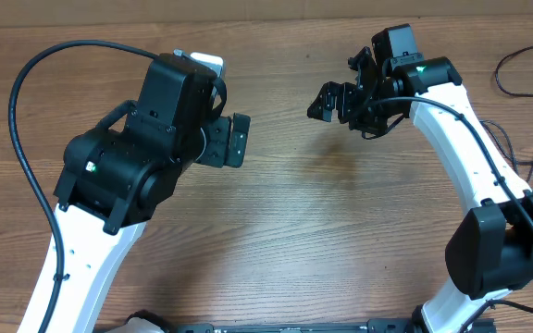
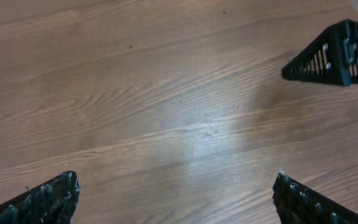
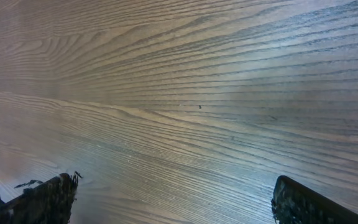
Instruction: Untangle cables
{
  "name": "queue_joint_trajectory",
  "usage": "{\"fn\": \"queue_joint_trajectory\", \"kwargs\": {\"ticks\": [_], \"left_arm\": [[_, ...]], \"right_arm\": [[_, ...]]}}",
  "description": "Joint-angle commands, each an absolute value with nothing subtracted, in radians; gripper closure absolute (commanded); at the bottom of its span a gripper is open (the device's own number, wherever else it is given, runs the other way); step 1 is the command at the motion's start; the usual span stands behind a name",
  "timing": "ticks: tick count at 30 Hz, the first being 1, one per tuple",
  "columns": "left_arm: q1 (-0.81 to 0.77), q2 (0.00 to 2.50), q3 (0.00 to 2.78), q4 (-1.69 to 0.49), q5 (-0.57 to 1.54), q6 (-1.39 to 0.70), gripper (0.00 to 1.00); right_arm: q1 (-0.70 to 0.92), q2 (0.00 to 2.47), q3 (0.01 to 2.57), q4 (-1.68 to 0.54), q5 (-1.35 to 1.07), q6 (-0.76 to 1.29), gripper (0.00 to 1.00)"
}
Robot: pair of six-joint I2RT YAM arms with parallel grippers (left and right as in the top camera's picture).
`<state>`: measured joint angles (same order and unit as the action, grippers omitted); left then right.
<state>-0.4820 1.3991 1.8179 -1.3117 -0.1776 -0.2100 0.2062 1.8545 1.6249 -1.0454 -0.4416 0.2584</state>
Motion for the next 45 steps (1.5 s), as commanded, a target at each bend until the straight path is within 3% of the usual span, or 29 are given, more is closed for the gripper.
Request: {"fn": "queue_joint_trajectory", "kwargs": {"ticks": [1, 8, 13, 20, 28, 35, 40, 45], "left_arm": [[-0.478, 1.392, 1.82, -1.346, -0.193, -0.207, 0.0], [-0.479, 1.329, 1.805, -1.297, -0.19, -0.26, 0.0], [-0.476, 1.214, 1.682, -1.136, -0.19, -0.27, 0.0], [-0.408, 0.944, 1.271, -0.779, -0.158, -0.27, 0.0], [-0.243, 0.643, 0.708, -0.201, -0.032, -0.263, 0.0], [-0.186, 0.411, 0.311, 0.162, 0.081, -0.138, 0.01], [-0.165, 0.265, 0.105, 0.294, 0.097, -0.073, 0.0], [-0.136, 0.156, 0.005, 0.247, 0.101, -0.074, 0.01]], "right_arm": [[0.207, 1.849, 1.64, -1.041, -0.447, 0.262, 0.0], [0.207, 1.849, 1.64, -1.041, -0.447, 0.262, 0.0], [0.207, 1.849, 1.64, -1.041, -0.447, 0.262, 0.0], [0.207, 1.849, 1.64, -1.041, -0.447, 0.262, 0.0], [0.207, 1.849, 1.64, -1.041, -0.447, 0.262, 0.0], [0.207, 1.849, 1.64, -1.041, -0.447, 0.262, 0.0], [0.207, 1.849, 1.64, -1.041, -0.447, 0.262, 0.0], [0.207, 1.849, 1.64, -1.041, -0.447, 0.262, 0.0]]}}
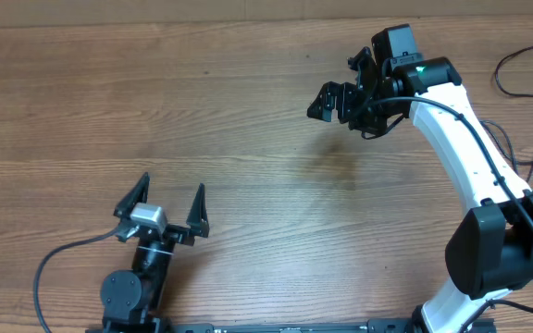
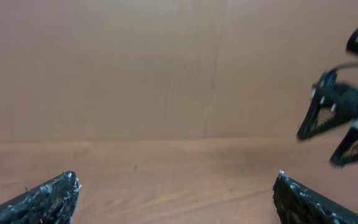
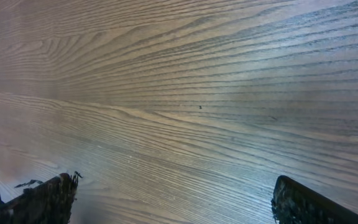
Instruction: Untangle cables
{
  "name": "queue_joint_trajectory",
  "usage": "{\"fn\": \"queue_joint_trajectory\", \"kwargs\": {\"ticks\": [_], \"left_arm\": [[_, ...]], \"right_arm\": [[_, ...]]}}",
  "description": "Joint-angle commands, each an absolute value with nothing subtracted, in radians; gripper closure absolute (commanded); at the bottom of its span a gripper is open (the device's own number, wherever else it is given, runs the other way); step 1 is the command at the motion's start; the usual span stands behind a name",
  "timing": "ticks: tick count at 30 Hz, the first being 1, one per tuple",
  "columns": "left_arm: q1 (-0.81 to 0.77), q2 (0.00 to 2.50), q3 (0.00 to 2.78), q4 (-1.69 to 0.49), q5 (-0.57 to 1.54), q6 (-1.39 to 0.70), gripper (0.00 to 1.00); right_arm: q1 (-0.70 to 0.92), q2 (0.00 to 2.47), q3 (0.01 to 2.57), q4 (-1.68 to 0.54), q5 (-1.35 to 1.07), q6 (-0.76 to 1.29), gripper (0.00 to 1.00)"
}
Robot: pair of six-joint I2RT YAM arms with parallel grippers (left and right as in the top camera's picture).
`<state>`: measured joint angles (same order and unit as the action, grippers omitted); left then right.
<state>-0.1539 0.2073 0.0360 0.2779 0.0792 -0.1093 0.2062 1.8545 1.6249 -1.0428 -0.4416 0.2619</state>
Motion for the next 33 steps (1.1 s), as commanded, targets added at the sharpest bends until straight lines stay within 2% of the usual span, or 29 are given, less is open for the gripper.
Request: {"fn": "queue_joint_trajectory", "kwargs": {"ticks": [1, 9, 33], "left_arm": [[-0.128, 0.137, 0.005, 0.214, 0.099, -0.073, 0.0], [-0.061, 0.013, 0.005, -0.064, 0.113, -0.074, 0.0], [-0.018, 0.002, 0.005, -0.074, 0.084, -0.022, 0.0]], "right_arm": [[0.207, 1.849, 1.64, -1.041, -0.447, 0.262, 0.0], [0.207, 1.849, 1.64, -1.041, -0.447, 0.262, 0.0], [0.207, 1.849, 1.64, -1.041, -0.447, 0.262, 0.0]]}}
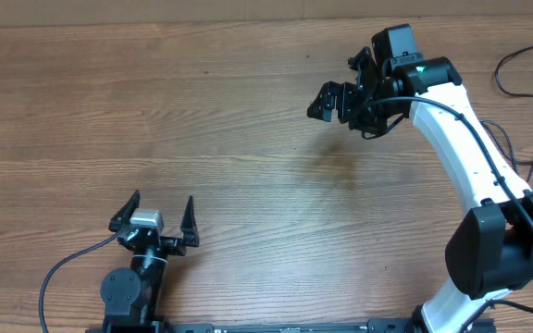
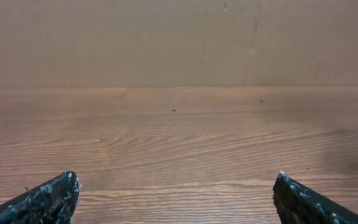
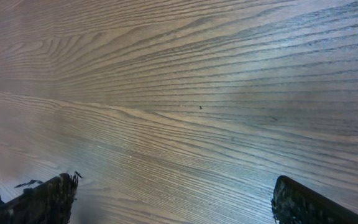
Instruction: Untangle cables
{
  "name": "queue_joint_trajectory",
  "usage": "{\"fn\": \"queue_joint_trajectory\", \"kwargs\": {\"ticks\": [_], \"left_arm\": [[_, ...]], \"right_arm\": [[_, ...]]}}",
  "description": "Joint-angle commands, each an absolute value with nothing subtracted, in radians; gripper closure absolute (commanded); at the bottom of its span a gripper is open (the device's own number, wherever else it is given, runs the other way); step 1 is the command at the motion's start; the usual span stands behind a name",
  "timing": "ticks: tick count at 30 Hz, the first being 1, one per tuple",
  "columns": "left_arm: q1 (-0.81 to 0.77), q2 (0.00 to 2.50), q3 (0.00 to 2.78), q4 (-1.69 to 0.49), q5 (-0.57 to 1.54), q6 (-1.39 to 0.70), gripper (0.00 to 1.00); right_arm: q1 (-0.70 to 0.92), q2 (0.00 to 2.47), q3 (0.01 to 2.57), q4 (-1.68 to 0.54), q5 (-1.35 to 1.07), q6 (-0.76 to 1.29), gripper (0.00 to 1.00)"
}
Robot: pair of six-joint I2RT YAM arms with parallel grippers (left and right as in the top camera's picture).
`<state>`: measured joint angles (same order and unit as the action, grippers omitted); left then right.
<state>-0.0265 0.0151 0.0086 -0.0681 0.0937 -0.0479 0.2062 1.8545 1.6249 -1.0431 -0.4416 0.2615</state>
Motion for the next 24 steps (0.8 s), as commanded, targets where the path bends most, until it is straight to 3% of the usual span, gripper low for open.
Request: {"fn": "queue_joint_trajectory", "kwargs": {"ticks": [1, 24], "left_arm": [[-0.018, 0.002, 0.005, -0.074, 0.077, -0.023, 0.0], [-0.018, 0.004, 0.005, -0.078, 0.019, -0.109, 0.0]], "right_arm": [[0.207, 1.849, 1.64, -1.041, -0.447, 0.262, 0.0], [0.207, 1.849, 1.64, -1.041, -0.447, 0.262, 0.0]]}}
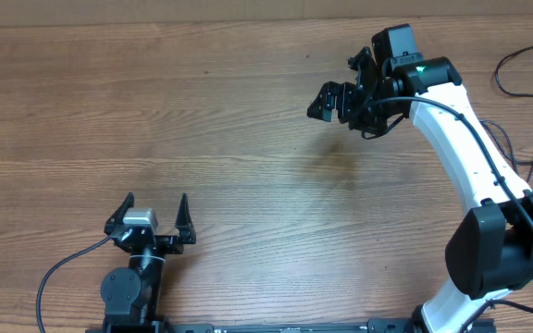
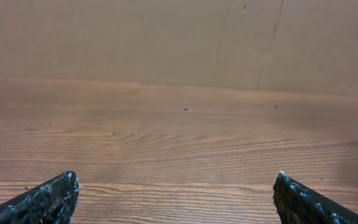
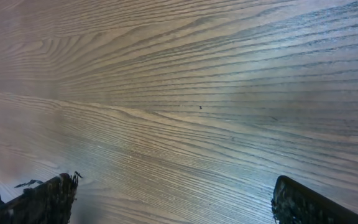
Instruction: Untangle cables
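Thin black cables [image 1: 499,74] lie at the table's far right edge, partly cut off by the overhead view. My right gripper [image 1: 333,92] hangs open over the back middle of the table, well left of them, with nothing between its fingers [image 3: 297,200]. My left gripper [image 1: 149,215] is open at the near left edge, above its folded arm. The left wrist view has only bare wood between the fingertips [image 2: 51,196]. No cable appears in either wrist view.
The wooden table [image 1: 248,176] fills the overhead view. A brown wall [image 2: 166,37] stands behind its far edge. My left arm's own black cable [image 1: 58,273] loops at the near left corner. The right arm's white links [image 1: 461,139] span the right side.
My left gripper sits slightly lower and nearer the front edge, still open. Its wrist view has tilted a little. The right arm has not moved.
At first my left arm reached over the back left of the table, gripper open facing the right gripper. Then it was folded at the near left edge, gripper open and pointing forward, and it has settled lower since. The right gripper stayed open and still throughout.
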{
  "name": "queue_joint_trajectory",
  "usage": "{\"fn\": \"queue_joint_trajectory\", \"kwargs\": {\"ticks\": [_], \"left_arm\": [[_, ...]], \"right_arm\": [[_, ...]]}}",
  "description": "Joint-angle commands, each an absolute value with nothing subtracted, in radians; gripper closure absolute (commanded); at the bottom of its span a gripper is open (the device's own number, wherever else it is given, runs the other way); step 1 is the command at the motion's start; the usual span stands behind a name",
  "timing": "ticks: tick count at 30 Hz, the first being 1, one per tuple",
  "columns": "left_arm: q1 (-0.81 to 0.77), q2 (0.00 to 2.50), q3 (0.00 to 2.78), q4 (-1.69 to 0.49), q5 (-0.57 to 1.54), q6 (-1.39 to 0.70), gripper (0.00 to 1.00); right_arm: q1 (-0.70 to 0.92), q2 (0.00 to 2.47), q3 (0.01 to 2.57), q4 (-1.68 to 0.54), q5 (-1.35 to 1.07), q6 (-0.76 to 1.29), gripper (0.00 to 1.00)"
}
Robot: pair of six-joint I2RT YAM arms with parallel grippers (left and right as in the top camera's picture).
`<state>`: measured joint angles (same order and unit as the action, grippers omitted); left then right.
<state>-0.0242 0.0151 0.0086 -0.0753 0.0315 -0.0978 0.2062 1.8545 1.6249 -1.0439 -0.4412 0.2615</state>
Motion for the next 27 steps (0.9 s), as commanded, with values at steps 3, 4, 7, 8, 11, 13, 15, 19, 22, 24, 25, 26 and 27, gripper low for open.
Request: {"fn": "queue_joint_trajectory", "kwargs": {"ticks": [3, 4, 7, 8, 11, 13, 15, 19, 22, 24, 25, 26, 27], "left_arm": [[-0.018, 0.004, 0.005, -0.078, 0.019, -0.108, 0.0], [-0.018, 0.004, 0.005, -0.078, 0.019, -0.108, 0.0], [-0.018, 0.004, 0.005, -0.078, 0.019, -0.109, 0.01], [-0.018, 0.004, 0.005, -0.078, 0.019, -0.109, 0.0], [-0.018, 0.004, 0.005, -0.078, 0.019, -0.108, 0.0], [-0.018, 0.004, 0.005, -0.078, 0.019, -0.109, 0.0], [-0.018, 0.004, 0.005, -0.078, 0.019, -0.108, 0.0], [-0.018, 0.004, 0.005, -0.078, 0.019, -0.109, 0.0], [-0.018, 0.004, 0.005, -0.078, 0.019, -0.109, 0.0], [-0.018, 0.004, 0.005, -0.078, 0.019, -0.109, 0.0], [-0.018, 0.004, 0.005, -0.078, 0.019, -0.108, 0.01], [-0.018, 0.004, 0.005, -0.078, 0.019, -0.109, 0.0], [-0.018, 0.004, 0.005, -0.078, 0.019, -0.109, 0.0]], "right_arm": [[0.207, 1.849, 1.64, -1.041, -0.447, 0.262, 0.0], [0.207, 1.849, 1.64, -1.041, -0.447, 0.262, 0.0], [0.207, 1.849, 1.64, -1.041, -0.447, 0.262, 0.0], [0.207, 1.849, 1.64, -1.041, -0.447, 0.262, 0.0], [0.207, 1.849, 1.64, -1.041, -0.447, 0.262, 0.0], [0.207, 1.849, 1.64, -1.041, -0.447, 0.262, 0.0], [0.207, 1.849, 1.64, -1.041, -0.447, 0.262, 0.0], [0.207, 1.849, 1.64, -1.041, -0.447, 0.262, 0.0], [0.204, 1.85, 1.64, -1.041, -0.447, 0.262, 0.0], [0.204, 1.849, 1.64, -1.044, -0.435, 0.258, 0.0], [0.202, 1.849, 1.64, -1.047, -0.419, 0.258, 0.0], [0.202, 1.849, 1.64, -1.054, -0.403, 0.258, 0.0], [0.201, 1.849, 1.64, -1.047, -0.391, 0.258, 0.0]]}}
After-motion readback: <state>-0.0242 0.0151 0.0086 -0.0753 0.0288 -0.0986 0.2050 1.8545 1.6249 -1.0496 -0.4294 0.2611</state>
